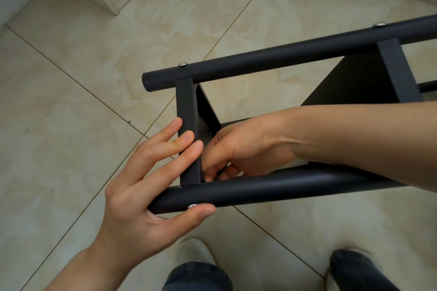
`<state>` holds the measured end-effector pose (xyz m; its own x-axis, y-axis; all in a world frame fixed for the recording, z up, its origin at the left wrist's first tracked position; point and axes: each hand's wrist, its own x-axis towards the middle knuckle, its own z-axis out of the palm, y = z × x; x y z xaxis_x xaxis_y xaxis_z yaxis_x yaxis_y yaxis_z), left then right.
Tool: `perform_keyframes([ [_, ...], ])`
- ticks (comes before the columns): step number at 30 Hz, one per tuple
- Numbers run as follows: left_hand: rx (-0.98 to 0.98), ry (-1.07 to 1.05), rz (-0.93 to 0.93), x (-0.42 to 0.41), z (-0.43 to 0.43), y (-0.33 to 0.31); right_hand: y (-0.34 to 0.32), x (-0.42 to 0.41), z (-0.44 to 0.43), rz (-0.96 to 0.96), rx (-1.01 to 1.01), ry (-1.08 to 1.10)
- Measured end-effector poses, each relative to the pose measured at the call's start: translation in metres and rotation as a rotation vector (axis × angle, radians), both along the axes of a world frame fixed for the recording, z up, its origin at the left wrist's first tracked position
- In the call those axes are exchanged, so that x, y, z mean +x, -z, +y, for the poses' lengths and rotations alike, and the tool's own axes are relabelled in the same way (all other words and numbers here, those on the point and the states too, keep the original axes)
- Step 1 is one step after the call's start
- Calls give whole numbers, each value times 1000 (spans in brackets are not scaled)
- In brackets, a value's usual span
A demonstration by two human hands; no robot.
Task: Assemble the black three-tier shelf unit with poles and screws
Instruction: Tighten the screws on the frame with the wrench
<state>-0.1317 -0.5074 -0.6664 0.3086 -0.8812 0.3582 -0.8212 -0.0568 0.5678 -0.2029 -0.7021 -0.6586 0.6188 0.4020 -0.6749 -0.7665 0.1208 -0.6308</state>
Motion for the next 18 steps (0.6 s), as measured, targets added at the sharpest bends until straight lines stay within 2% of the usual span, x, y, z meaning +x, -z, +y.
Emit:
perform_keyframes([
  [2, 2, 3, 14, 0, 2, 1, -1, 3, -5, 63, 21, -67],
  [8, 0, 7, 27, 1, 2, -1, -2, 5, -13, 70, -19, -134],
  [14, -2, 5, 64, 1, 4, 0, 7, 6, 0, 130, 6, -91],
  [18, -3, 2, 55, 1, 4, 1, 7, 6, 0, 102, 33, -58],
])
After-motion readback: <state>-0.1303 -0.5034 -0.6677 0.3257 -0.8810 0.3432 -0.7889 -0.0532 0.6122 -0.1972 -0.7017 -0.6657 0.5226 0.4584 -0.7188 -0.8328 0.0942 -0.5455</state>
